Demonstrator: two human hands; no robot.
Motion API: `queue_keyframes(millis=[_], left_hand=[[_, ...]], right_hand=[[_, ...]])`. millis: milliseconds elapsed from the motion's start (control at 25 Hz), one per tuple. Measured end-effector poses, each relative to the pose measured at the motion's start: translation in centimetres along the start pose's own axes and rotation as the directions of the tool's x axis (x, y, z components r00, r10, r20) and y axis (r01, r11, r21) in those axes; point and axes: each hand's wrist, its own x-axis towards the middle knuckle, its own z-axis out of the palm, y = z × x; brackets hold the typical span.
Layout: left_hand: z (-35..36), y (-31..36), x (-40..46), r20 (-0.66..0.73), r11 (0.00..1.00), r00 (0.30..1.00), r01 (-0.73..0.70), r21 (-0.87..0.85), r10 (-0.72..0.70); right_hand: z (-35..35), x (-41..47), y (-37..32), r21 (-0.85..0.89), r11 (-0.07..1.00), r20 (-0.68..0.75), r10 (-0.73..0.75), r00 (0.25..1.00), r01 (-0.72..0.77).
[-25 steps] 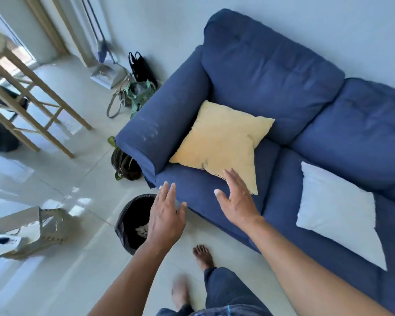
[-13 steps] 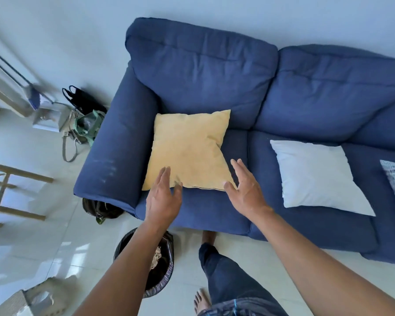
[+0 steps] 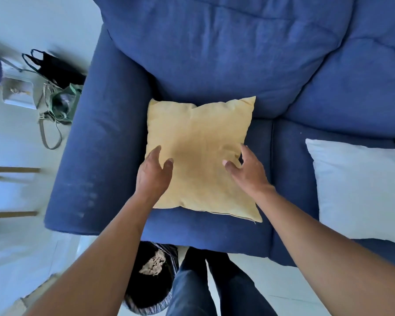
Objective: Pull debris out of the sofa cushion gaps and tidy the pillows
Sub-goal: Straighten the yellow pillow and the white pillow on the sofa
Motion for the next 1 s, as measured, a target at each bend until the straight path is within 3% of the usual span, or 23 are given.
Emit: queue_keyframes(millis=[80, 240, 360, 440, 560, 680, 800, 1000], left_hand=[[1.0, 0.0, 4.2, 0.03, 0.999, 0.999, 0.038, 0.0, -0.038], [3.2, -1.2, 12.7, 0.056, 0.965, 0.967, 0.252, -0.069, -0.249], [4.0, -2.4, 16.0, 0.153, 0.834, 0.893, 0.45, -0.32, -0.423], [3.7, -2.6, 16.8, 0.265, 0.733, 0.83, 0.558, -0.389, -0.491], [2.2, -0.8, 15.8, 0.405, 0.67, 0.792, 0.606, -0.428, -0.458], [-0.4, 1.5, 12.6, 0.421, 0.711, 0.868, 0.47, -0.524, -0.263], [-3.6, 3.8, 9.4, 0.3, 0.716, 0.954, 0.199, -0.669, 0.014], [-6.8, 8.0, 10.3, 0.092, 0.679, 0.963, -0.109, -0.726, 0.253]], right_hand=[[0.5, 3.2, 0.2, 0.032, 0.998, -0.015, 0.053, 0.998, -0.052], [2.1, 10.0, 1.5, 0.187, 0.953, 0.016, 0.239, 0.971, -0.238], [3.4, 13.0, 2.9, 0.318, 0.873, 0.048, 0.375, 0.926, -0.37], [3.6, 14.1, 3.1, 0.422, 0.779, 0.12, 0.458, 0.881, -0.463], [2.3, 14.4, 3.3, 0.494, 0.709, 0.167, 0.491, 0.855, -0.504], [-1.1, 11.4, 3.1, 0.595, 0.695, 0.119, 0.421, 0.899, -0.404], [-5.3, 6.8, 2.0, 0.718, 0.676, -0.018, 0.26, 0.965, -0.168], [-9.0, 5.9, -1.1, 0.71, 0.696, -0.26, 0.123, 0.958, 0.103]])
